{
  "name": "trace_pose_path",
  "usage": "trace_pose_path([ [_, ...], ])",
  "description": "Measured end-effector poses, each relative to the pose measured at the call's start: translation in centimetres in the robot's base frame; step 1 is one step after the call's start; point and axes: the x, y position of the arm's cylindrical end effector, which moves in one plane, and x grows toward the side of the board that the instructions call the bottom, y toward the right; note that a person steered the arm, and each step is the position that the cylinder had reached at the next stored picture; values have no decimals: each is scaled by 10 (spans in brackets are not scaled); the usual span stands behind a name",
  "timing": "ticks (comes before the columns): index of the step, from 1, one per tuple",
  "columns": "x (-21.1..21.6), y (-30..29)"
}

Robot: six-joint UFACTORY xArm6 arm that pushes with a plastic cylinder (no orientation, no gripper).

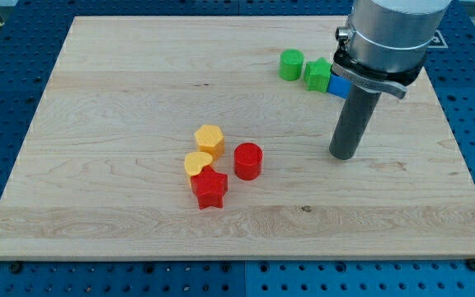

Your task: Slide blue cube along with group of block towards left

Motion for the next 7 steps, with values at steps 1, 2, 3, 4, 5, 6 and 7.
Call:
trace_pose_path([
  [1, -1, 6],
  [2, -17, 40],
  [3, -49, 61],
  [4, -56, 61],
  [5, -56, 69],
  [6, -56, 105],
  [7, -74, 116],
])
